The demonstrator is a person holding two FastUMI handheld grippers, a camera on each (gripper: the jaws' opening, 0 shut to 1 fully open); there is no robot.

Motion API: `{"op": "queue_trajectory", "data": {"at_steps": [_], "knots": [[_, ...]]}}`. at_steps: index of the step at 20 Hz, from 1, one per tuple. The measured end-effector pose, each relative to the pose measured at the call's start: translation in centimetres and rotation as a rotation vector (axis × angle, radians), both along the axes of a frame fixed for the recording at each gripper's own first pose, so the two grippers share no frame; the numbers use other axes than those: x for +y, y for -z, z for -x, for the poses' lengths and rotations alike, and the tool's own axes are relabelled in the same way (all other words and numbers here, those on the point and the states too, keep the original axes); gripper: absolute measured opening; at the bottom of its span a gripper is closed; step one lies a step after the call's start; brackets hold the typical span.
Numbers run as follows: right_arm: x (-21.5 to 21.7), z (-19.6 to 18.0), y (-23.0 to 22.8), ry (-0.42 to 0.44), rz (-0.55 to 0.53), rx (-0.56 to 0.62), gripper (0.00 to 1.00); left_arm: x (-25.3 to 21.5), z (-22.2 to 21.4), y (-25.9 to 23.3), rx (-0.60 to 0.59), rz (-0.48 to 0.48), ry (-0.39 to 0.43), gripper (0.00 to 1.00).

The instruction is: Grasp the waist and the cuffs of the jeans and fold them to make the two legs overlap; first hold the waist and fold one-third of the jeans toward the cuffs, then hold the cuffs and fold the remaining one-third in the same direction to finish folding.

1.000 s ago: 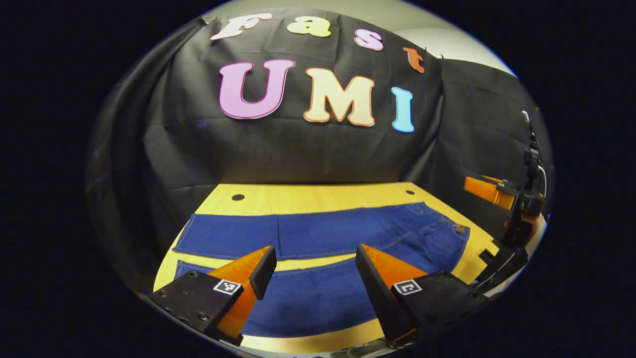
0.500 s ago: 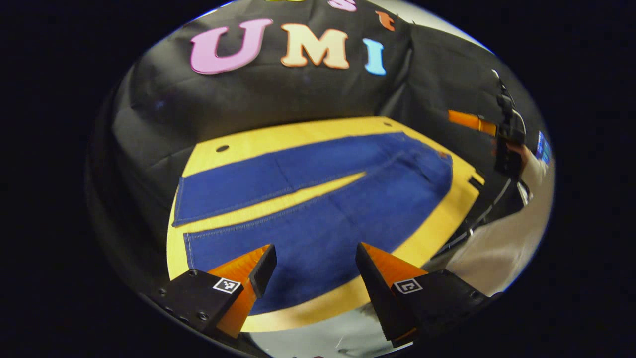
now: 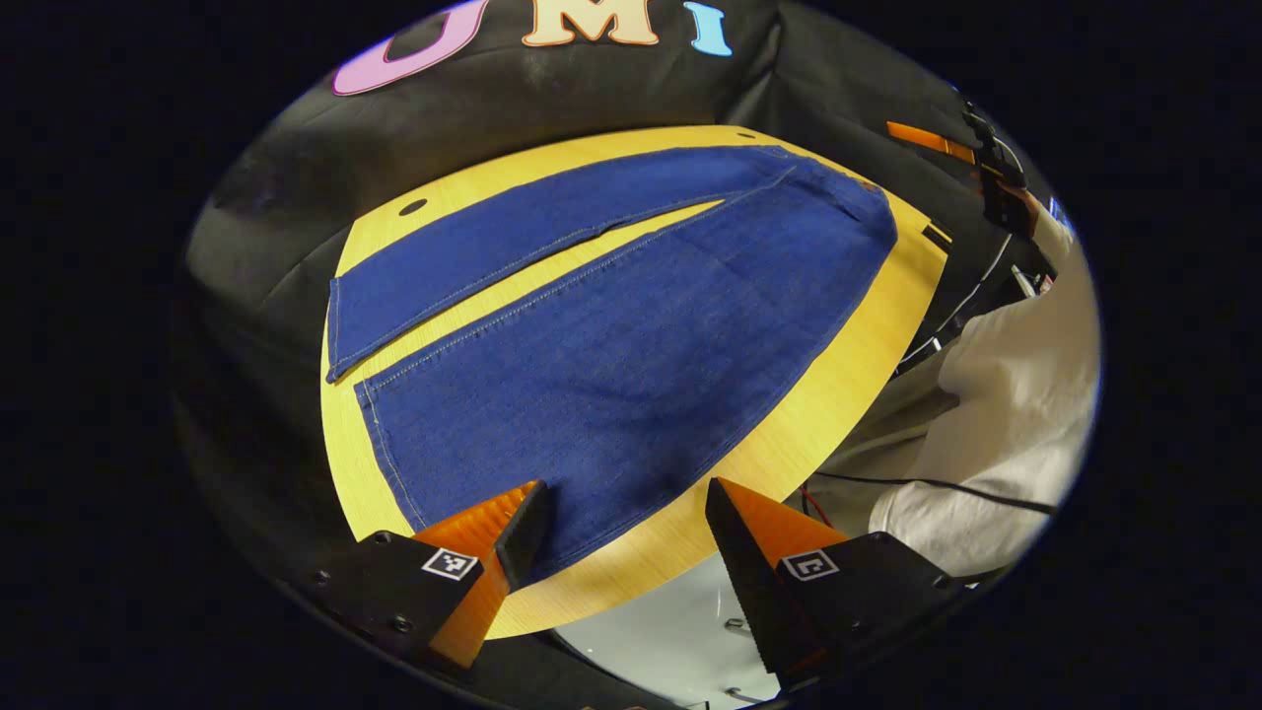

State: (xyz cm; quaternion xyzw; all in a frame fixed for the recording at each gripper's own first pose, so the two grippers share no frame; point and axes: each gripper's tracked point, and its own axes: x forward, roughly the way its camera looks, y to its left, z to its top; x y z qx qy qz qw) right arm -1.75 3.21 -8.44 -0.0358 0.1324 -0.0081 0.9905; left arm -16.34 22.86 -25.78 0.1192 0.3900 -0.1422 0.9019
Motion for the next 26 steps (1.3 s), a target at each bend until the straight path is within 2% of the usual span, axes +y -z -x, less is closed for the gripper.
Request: {"op": "queue_trajectory", "data": {"at_steps": [5, 9, 13, 14, 19, 20, 22, 24, 26], "knots": [[-0.3, -0.5, 0.5, 0.006, -0.002, 0.015, 0.99, 0.9, 0.4, 1.8, 0.052, -0.072, 0.034, 0.94], [-0.4, -0.7, 1.2, -0.002, 0.017, 0.031, 1.00, 0.7, 0.2, 1.8, 0.065, -0.066, 0.045, 0.93], [0.0, -1.1, 2.5, -0.015, -0.021, 0.059, 1.00, 1.0, 0.1, 2.1, 0.125, -0.069, 0.035, 0.95], [0.1, -1.3, 2.6, -0.018, -0.028, 0.063, 0.99, 1.1, 0.1, 2.2, 0.137, -0.085, 0.035, 0.93], [-0.2, -1.7, 3.5, -0.044, -0.023, 0.079, 1.00, 1.4, -0.6, 1.8, 0.187, -0.114, 0.042, 0.57], [-0.2, -1.8, 3.8, -0.058, -0.024, 0.091, 1.00, 1.4, -0.9, 1.8, 0.189, -0.123, 0.050, 0.36], [-0.1, -1.8, 4.8, -0.104, -0.027, 0.129, 0.99, 1.0, -1.2, 1.8, 0.188, -0.148, 0.052, 0.13], [0.1, -1.8, 5.8, -0.171, -0.025, 0.172, 1.00, 1.1, -1.2, 1.7, 0.207, -0.162, 0.047, 0.00], [-0.4, -1.1, 7.3, -0.248, -0.026, 0.240, 1.00, 1.0, -1.5, 1.9, 0.229, -0.152, 0.029, 0.00]]}}
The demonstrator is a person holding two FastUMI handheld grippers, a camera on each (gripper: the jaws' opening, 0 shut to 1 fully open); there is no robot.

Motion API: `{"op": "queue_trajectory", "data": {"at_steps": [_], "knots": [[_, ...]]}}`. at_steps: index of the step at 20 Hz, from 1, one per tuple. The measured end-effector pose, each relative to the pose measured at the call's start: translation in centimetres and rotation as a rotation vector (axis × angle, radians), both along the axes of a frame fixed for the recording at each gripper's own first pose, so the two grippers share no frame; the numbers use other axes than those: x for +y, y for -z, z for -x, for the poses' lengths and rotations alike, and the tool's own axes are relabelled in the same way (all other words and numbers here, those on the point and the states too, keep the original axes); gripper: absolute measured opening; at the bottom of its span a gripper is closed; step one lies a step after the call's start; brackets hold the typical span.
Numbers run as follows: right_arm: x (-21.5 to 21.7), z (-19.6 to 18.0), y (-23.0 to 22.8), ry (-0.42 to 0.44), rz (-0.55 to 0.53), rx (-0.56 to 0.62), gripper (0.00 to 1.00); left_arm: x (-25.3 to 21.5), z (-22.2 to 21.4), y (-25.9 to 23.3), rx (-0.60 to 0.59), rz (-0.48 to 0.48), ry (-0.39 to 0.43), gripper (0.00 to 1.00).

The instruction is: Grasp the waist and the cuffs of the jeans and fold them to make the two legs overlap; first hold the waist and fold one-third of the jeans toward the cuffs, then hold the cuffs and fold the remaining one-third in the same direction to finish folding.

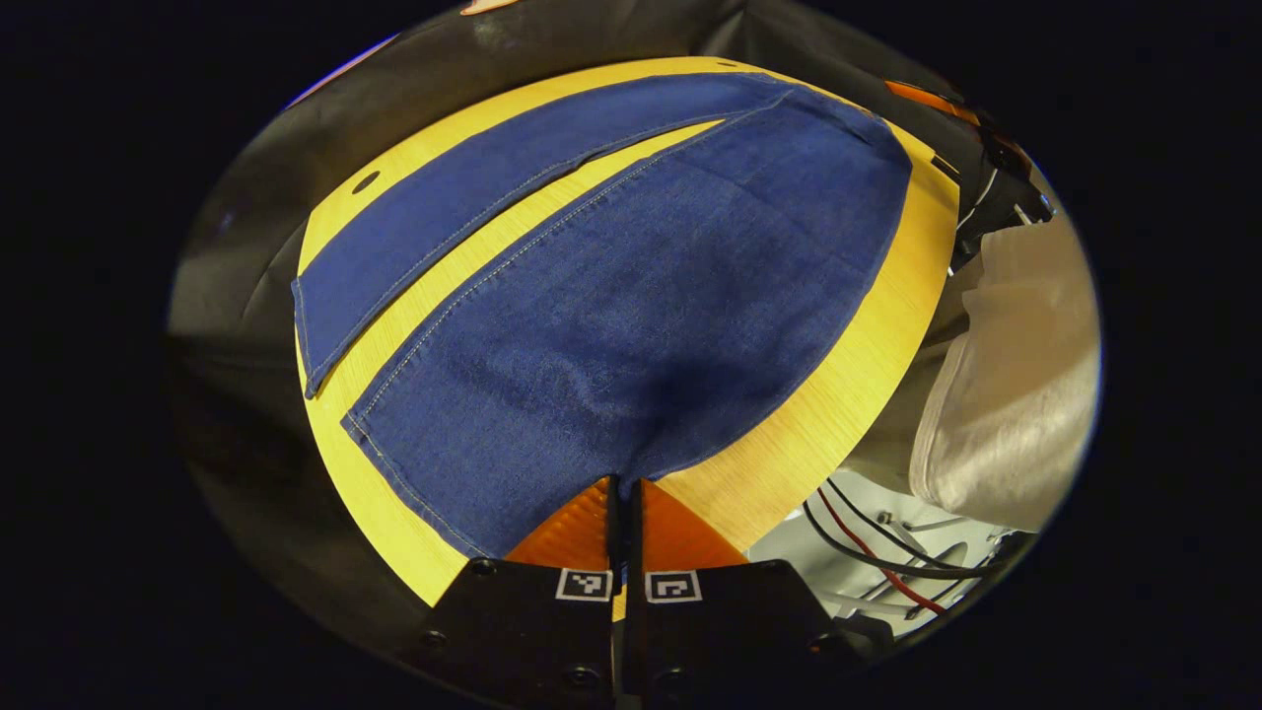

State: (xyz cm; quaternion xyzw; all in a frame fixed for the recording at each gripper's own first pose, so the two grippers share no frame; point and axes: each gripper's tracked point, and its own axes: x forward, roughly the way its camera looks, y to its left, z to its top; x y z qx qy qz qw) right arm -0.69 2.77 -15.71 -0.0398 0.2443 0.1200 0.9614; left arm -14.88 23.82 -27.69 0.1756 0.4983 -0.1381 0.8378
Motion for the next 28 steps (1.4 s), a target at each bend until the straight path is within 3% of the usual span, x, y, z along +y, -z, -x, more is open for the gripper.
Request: {"op": "queue_trajectory", "data": {"at_steps": [5, 9, 17, 20, 23, 24, 25, 28], "knots": [[-5.1, 0.5, 5.7, -0.123, 0.106, 0.201, 0.99, 0.2, 0.0, 0.0, 0.018, -0.011, -0.038, 0.00], [-9.2, 1.1, 9.4, -0.242, 0.276, 0.317, 0.99, 0.2, -0.2, 0.0, 0.037, -0.016, -0.070, 0.00], [-12.2, 3.1, 14.4, -0.474, 0.457, 0.483, 0.99, 0.4, -0.3, 0.2, 0.069, -0.026, -0.087, 0.00], [-12.1, 3.4, 14.7, -0.512, 0.459, 0.516, 0.99, 0.4, -0.3, 0.4, 0.081, -0.031, -0.083, 0.00], [-11.8, 3.9, 15.6, -0.542, 0.417, 0.597, 0.94, 0.4, -0.3, 0.4, 0.089, -0.029, -0.079, 0.00], [-11.9, 3.6, 15.3, -0.543, 0.420, 0.602, 1.00, 0.3, -0.3, 0.4, 0.094, -0.025, -0.082, 0.00], [-11.9, 3.6, 15.5, -0.543, 0.425, 0.619, 0.94, 0.3, -0.4, 0.4, 0.099, -0.022, -0.083, 0.00], [-12.1, 3.2, 15.5, -0.535, 0.433, 0.624, 0.91, 0.4, -0.5, 0.4, 0.110, -0.020, -0.077, 0.00]]}}
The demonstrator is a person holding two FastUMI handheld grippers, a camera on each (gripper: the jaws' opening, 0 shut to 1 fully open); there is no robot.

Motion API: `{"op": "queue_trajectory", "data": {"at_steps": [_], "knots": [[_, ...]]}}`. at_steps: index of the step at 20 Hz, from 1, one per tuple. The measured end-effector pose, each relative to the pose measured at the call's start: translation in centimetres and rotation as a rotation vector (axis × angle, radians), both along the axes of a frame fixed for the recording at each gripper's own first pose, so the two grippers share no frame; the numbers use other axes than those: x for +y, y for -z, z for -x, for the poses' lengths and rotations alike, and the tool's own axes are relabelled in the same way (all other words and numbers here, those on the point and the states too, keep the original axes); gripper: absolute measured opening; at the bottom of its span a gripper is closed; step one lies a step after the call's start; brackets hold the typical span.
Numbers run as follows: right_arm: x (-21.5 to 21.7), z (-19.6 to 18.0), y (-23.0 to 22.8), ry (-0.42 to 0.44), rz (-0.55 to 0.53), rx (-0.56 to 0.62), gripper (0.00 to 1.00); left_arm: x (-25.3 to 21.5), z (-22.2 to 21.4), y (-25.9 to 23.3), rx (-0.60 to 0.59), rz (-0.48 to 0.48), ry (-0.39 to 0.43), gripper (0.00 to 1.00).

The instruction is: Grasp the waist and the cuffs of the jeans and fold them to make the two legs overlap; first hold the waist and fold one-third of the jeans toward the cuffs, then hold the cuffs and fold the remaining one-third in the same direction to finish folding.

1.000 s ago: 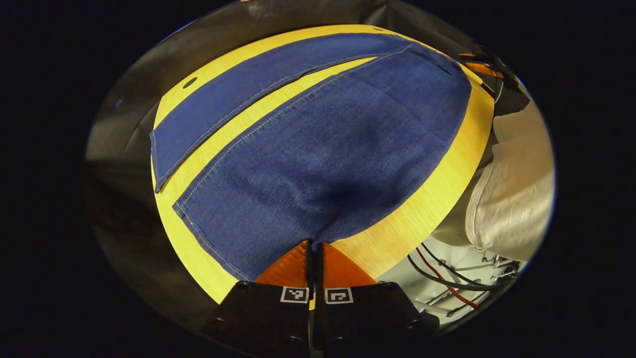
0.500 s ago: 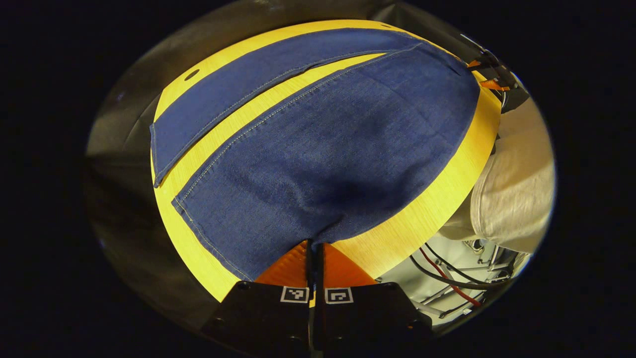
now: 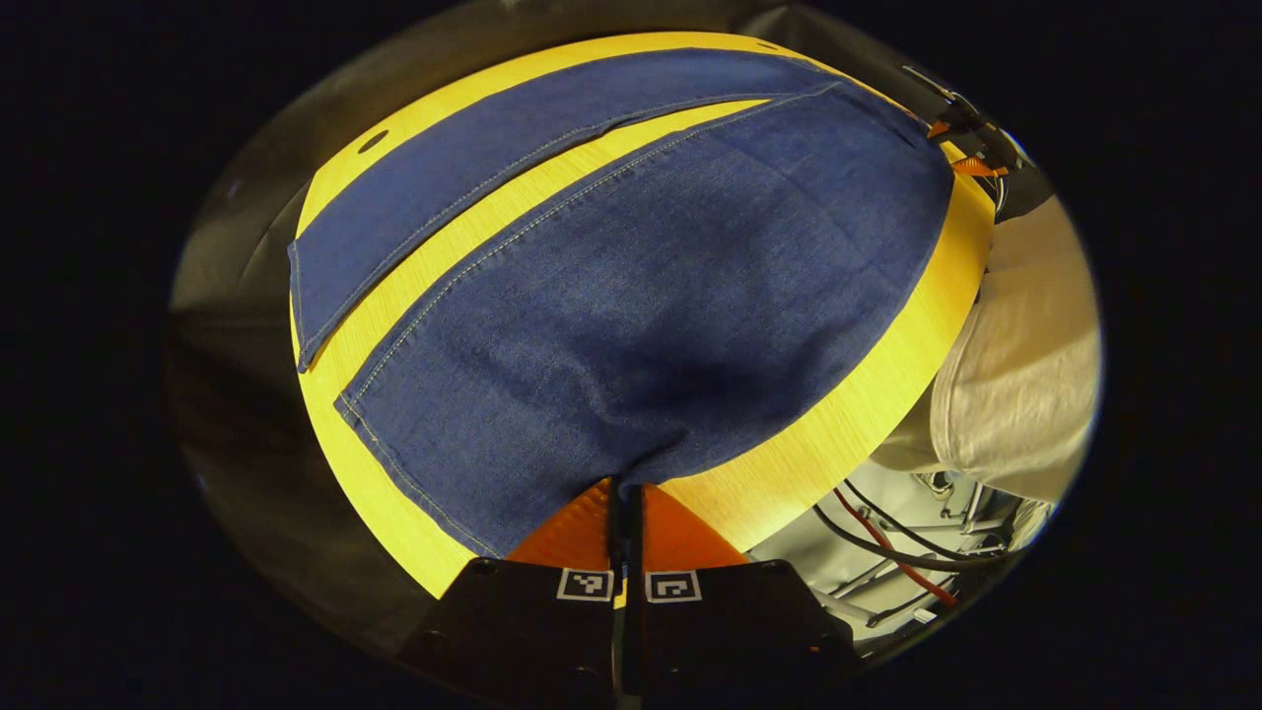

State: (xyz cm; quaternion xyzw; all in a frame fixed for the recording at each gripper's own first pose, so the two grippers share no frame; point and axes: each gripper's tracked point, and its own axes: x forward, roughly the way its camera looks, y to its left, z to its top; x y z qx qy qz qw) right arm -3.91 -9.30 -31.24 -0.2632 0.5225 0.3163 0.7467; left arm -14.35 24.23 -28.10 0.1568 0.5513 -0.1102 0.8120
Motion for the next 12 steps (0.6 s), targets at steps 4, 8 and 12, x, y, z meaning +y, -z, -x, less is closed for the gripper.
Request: {"op": "queue_trajectory", "data": {"at_steps": [4, 8, 12], "knots": [[-0.1, -1.6, -0.3, -0.010, 0.003, -0.025, 0.53, 0.1, -0.1, 0.0, -0.018, 0.014, -0.034, 0.00], [-0.6, -2.7, -0.6, 0.034, 0.016, -0.052, 0.18, 0.2, -0.2, 0.1, -0.026, 0.014, -0.047, 0.00], [-0.8, -2.6, -0.8, 0.170, 0.025, -0.037, 0.13, 0.0, -0.2, 0.0, -0.036, 0.029, -0.113, 0.00]]}}
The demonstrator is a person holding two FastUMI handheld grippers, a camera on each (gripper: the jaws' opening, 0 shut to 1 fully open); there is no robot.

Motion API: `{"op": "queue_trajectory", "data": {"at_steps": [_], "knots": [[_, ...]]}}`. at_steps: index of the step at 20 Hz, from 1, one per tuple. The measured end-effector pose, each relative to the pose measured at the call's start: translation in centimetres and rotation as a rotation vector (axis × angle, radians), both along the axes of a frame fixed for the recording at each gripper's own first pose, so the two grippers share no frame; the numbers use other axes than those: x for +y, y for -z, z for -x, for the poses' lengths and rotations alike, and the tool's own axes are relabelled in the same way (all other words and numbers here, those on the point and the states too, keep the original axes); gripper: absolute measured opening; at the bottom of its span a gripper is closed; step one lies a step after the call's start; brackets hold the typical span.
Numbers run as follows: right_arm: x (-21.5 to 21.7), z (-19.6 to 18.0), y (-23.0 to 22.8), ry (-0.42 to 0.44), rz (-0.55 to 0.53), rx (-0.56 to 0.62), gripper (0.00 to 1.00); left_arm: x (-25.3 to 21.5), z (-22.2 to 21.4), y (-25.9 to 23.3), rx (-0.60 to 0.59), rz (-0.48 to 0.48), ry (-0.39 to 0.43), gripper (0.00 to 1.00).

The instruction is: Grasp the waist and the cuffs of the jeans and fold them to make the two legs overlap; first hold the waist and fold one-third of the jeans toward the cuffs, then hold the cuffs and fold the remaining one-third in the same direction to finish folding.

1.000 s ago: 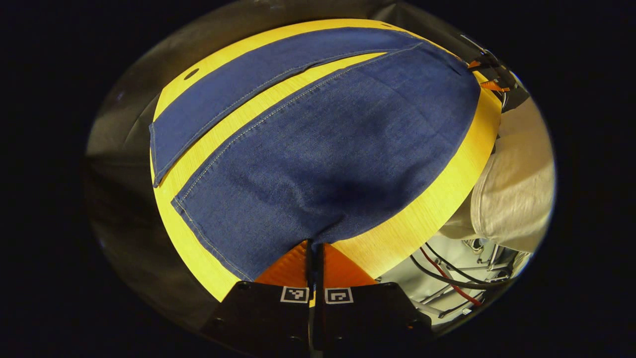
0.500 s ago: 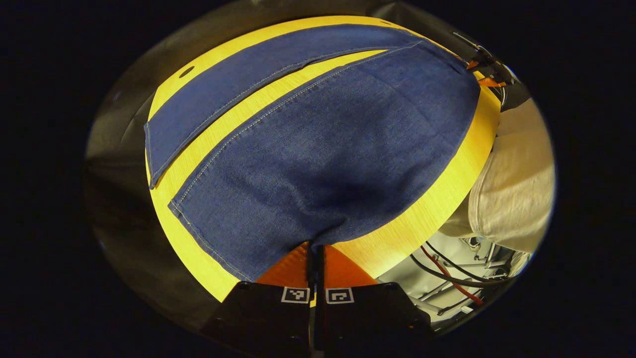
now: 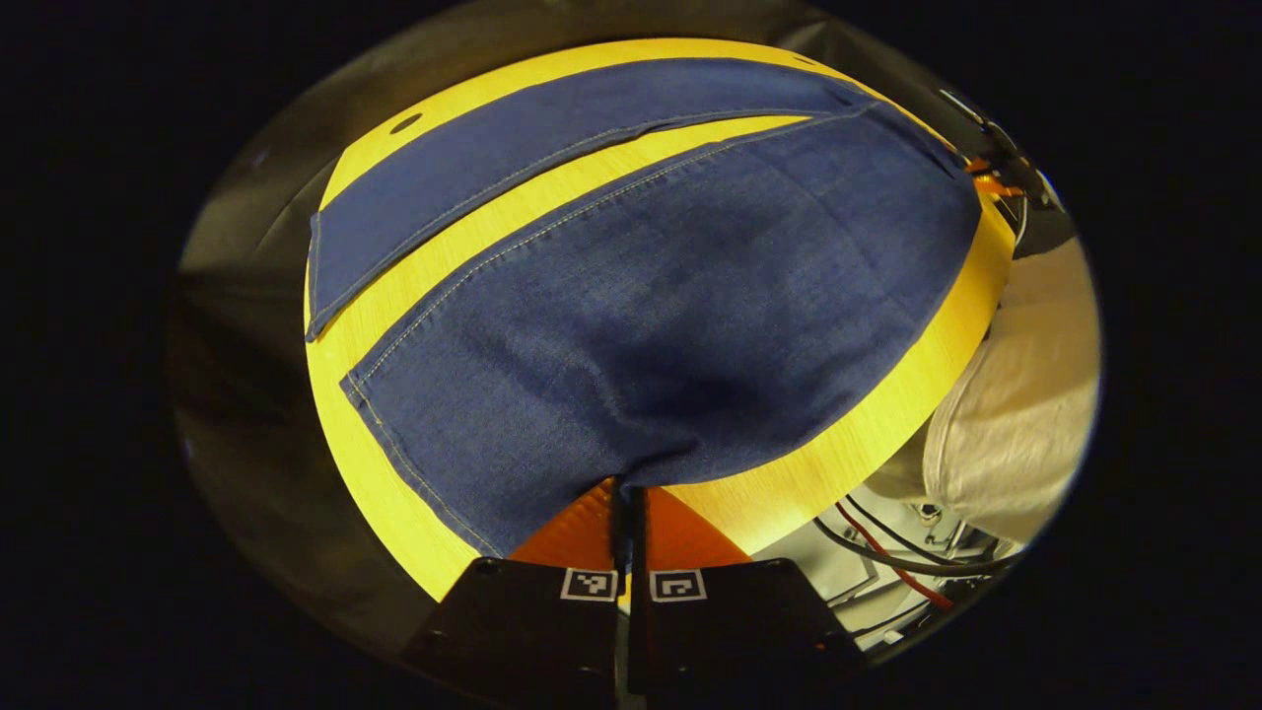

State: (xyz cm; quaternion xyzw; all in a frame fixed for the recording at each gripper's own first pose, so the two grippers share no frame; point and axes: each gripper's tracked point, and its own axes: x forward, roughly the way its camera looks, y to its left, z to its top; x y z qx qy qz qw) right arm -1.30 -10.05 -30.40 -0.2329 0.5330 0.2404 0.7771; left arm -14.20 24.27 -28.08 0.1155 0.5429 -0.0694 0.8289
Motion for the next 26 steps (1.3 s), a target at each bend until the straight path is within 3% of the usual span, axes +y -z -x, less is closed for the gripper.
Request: {"op": "queue_trajectory", "data": {"at_steps": [1, 2, 7, 9, 15, 20, 26], "knots": [[-0.1, -0.2, -0.3, 0.022, -0.005, -0.008, 0.13, 0.1, -0.1, -0.1, -0.015, -0.006, 0.011, 0.00], [-0.3, -0.3, 0.0, 0.051, 0.002, -0.002, 0.05, 0.1, -0.1, 0.2, -0.026, -0.016, 0.021, 0.00], [-0.1, -0.6, -0.9, 0.166, 0.027, -0.070, 0.02, 0.4, -0.2, -0.1, -0.041, -0.049, 0.036, 0.00], [0.4, -0.8, -2.2, 0.221, 0.009, -0.128, 0.03, 1.1, -0.6, -1.1, -0.114, -0.101, 0.030, 0.00], [0.9, -3.1, -7.9, 0.358, 0.022, -0.345, 0.03, 2.3, -4.2, -5.3, -0.395, -0.057, -0.211, 0.00], [1.8, -6.0, -11.6, 0.386, 0.021, -0.433, 0.03, 3.1, -4.2, -8.8, -0.484, -0.092, -0.256, 0.00], [1.5, -13.8, -15.6, 0.393, -0.022, -0.537, 0.03, 5.1, -10.8, -15.8, -0.604, -0.109, -0.335, 0.00]]}}
